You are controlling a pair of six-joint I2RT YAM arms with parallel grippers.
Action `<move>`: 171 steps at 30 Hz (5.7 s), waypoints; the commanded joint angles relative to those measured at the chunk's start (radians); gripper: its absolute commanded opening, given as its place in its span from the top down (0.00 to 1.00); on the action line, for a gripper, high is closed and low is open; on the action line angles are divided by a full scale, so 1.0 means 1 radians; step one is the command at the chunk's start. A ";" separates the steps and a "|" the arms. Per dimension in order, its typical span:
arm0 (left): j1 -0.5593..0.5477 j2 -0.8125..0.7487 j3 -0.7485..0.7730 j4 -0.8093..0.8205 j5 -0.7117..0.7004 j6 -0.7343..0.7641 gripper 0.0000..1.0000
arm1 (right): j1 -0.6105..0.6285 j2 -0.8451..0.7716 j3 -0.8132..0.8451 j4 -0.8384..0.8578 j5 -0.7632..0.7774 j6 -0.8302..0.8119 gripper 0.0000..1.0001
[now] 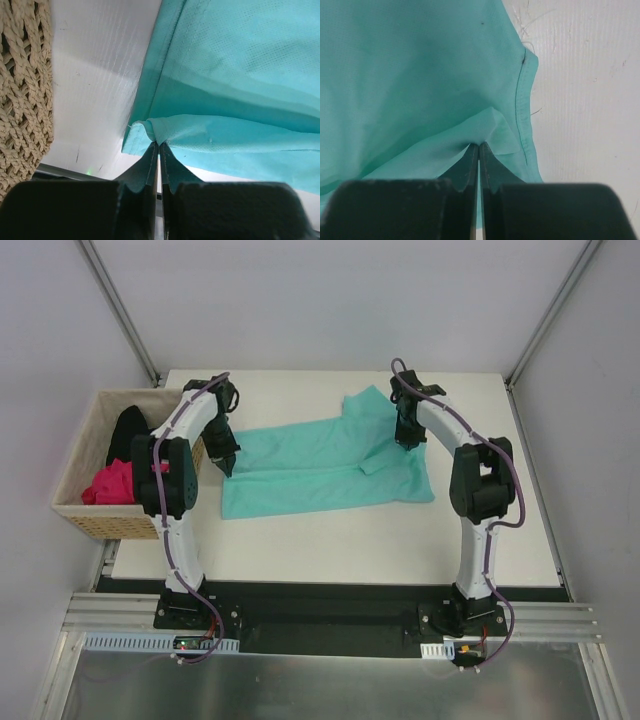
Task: Fold and stack the t-shirts
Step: Fold the flattened tshirt in 1/3 of the way
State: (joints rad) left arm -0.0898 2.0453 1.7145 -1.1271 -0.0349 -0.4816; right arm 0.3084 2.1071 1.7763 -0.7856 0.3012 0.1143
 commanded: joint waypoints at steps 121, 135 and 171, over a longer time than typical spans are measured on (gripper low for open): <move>0.012 -0.257 0.094 0.012 0.038 -0.005 0.89 | 0.008 0.174 0.262 0.124 -0.363 -0.002 0.99; 0.012 -0.261 0.050 0.036 0.073 -0.012 0.89 | -0.034 -0.202 -0.158 0.146 -0.211 0.059 0.85; -0.076 -0.181 -0.371 0.208 0.125 -0.008 0.91 | -0.002 -0.331 -0.495 0.154 -0.185 0.200 0.99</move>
State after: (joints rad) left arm -0.1581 1.8542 1.3880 -0.9253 0.0998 -0.4824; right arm 0.3019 1.8332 1.2785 -0.6083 0.0879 0.3061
